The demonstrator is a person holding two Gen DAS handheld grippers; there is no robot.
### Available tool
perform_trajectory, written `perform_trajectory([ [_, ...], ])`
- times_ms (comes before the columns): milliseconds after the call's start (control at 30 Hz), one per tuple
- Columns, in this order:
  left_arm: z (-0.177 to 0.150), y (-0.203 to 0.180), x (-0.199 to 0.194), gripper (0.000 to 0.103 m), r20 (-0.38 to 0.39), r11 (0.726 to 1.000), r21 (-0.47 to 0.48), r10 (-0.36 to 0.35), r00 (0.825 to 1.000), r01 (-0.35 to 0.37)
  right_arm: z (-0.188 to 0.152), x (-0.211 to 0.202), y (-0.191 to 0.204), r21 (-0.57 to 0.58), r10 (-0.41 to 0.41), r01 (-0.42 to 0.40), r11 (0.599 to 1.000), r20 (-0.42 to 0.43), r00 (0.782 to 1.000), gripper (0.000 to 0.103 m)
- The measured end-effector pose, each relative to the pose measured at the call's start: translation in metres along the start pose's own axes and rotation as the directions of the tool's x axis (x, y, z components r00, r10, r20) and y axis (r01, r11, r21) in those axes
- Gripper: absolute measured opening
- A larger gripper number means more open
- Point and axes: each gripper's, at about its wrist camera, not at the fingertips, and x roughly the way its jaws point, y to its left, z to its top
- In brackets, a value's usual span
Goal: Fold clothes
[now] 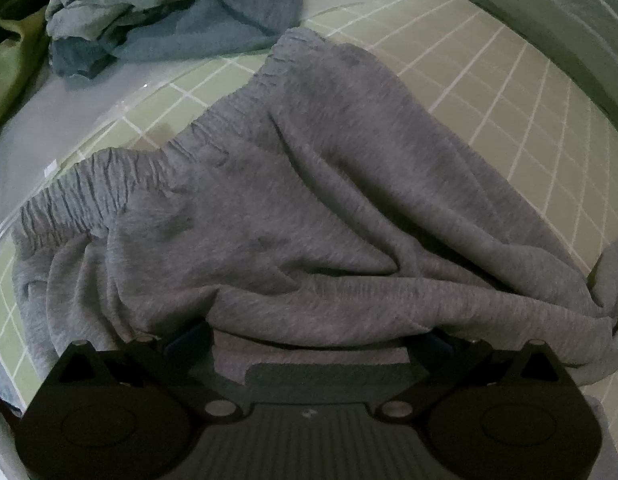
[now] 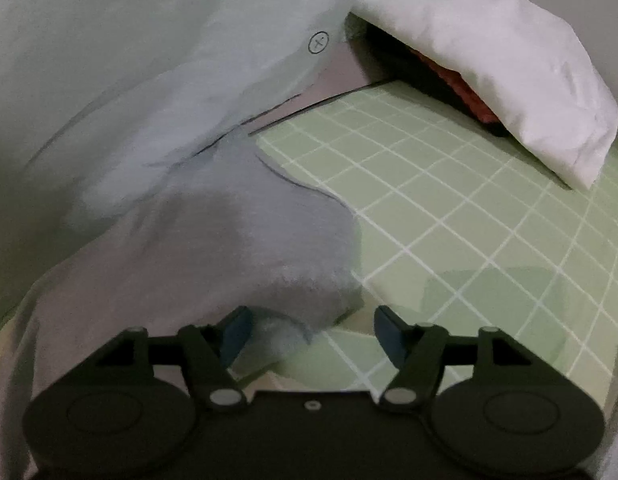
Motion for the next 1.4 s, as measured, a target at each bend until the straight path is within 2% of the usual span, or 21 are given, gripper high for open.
perform_trajectory([
  [33, 0.0, 0.0, 0.0, 0.103, -0.002, 1.0, -0.002, 0.0, 1.0, 0.0, -0.001, 0.001, 0.002, -0.009, 0.005, -0.005, 1.0, 0.01, 1.0, 0.057],
  [67, 0.001, 0.0, 0.0, 0.103, -0.004, 1.0, -0.005, 0.001, 1.0, -0.001, -0.001, 0.003, 0.004, -0.023, 0.01, -0.01, 1.0, 0.017, 1.0, 0.041],
  [100, 0.001, 0.001, 0.001, 0.103, -0.006, 1.0, -0.008, 0.002, 1.0, -0.002, 0.0, 0.006, 0.004, -0.054, 0.015, -0.014, 0.998, 0.019, 1.0, 0.015],
  [133, 0.002, 0.001, 0.001, 0.103, -0.007, 1.0, -0.011, 0.003, 1.0, -0.003, 0.0, 0.009, 0.004, -0.082, 0.02, -0.018, 0.996, 0.021, 1.0, 0.002],
  [200, 0.002, 0.001, 0.001, 0.103, -0.009, 1.0, -0.015, 0.004, 1.0, -0.004, 0.001, 0.007, -0.003, -0.116, 0.028, -0.025, 0.993, 0.027, 0.999, 0.003],
  [267, 0.002, 0.0, 0.0, 0.103, -0.01, 1.0, -0.018, 0.005, 1.0, -0.005, 0.003, -0.001, -0.012, -0.173, 0.01, 0.003, 0.985, 0.074, 0.997, 0.003],
  [400, 0.002, 0.001, 0.001, 0.103, -0.011, 1.0, -0.021, 0.005, 1.0, -0.006, 0.015, -0.055, -0.04, -0.244, -0.036, 0.1, 0.965, 0.252, 0.967, 0.003],
  [467, 0.001, 0.002, 0.001, 0.103, -0.01, 1.0, -0.02, 0.005, 1.0, -0.005, 0.016, -0.077, -0.058, -0.235, -0.071, 0.143, 0.961, 0.289, 0.955, 0.003],
  [533, 0.001, 0.002, 0.002, 0.103, -0.009, 1.0, -0.02, 0.005, 1.0, -0.005, 0.007, -0.082, -0.077, -0.233, -0.133, 0.2, 0.952, 0.274, 0.953, 0.003],
  [633, 0.002, 0.002, 0.002, 0.103, -0.009, 1.0, -0.018, 0.004, 1.0, -0.004, -0.015, -0.063, -0.105, -0.188, -0.202, 0.222, 0.957, 0.12, 0.972, 0.004],
  [733, 0.005, 0.003, 0.002, 0.103, -0.03, 1.0, -0.026, 0.002, 1.0, -0.003, -0.033, -0.056, -0.115, -0.159, -0.241, 0.244, 0.957, 0.034, 0.97, 0.008],
  [767, 0.006, 0.004, 0.001, 0.103, -0.041, 1.0, -0.031, 0.001, 0.999, -0.003, -0.037, -0.061, -0.113, -0.152, -0.261, 0.264, 0.953, 0.04, 0.965, 0.019],
  [800, 0.007, 0.004, 0.001, 0.103, -0.053, 0.999, -0.037, 0.0, 0.999, -0.002, -0.04, -0.065, -0.111, -0.145, -0.28, 0.284, 0.948, 0.046, 0.959, 0.035],
  [833, 0.009, 0.005, -0.001, 0.103, -0.057, 0.999, -0.042, -0.004, 0.998, 0.002, -0.044, -0.07, -0.11, -0.134, -0.295, 0.3, 0.945, 0.053, 0.954, 0.044],
  [867, 0.01, 0.006, -0.006, 0.103, -0.042, 0.999, -0.043, -0.018, 0.999, 0.016, -0.046, -0.076, -0.108, -0.111, -0.297, 0.302, 0.947, 0.062, 0.953, 0.058],
  [967, 0.015, 0.012, -0.028, 0.103, 0.038, 0.998, -0.023, -0.06, 0.997, 0.061, -0.055, -0.093, -0.099, -0.094, -0.261, 0.268, 0.959, 0.075, 0.962, 0.077],
  [1000, 0.018, 0.015, -0.034, 0.103, 0.07, 0.997, -0.016, -0.07, 0.995, 0.071, -0.06, -0.097, -0.094, -0.112, -0.247, 0.254, 0.961, 0.075, 0.966, 0.08],
  [1100, 0.035, 0.024, -0.046, 0.103, 0.16, 0.997, 0.009, -0.081, 0.984, 0.08, -0.077, -0.109, -0.076, -0.168, -0.221, 0.228, 0.959, 0.061, 0.973, 0.081],
  [1167, 0.052, 0.029, -0.042, 0.102, 0.185, 0.996, 0.006, -0.091, 0.979, 0.091, -0.086, -0.114, -0.065, -0.185, -0.198, 0.202, 0.962, 0.036, 0.979, 0.081],
  [1233, 0.069, 0.033, -0.037, 0.097, 0.206, 0.995, 0.006, -0.103, 0.973, 0.104, -0.093, -0.12, -0.056, -0.199, -0.17, 0.17, 0.965, 0.017, 0.985, 0.081],
  [1400, 0.113, 0.025, -0.007, 0.087, 0.206, 0.987, 0.029, -0.16, 0.965, 0.157, -0.107, -0.14, -0.033, -0.246, -0.139, 0.136, 0.96, 0.007, 0.99, 0.082],
])
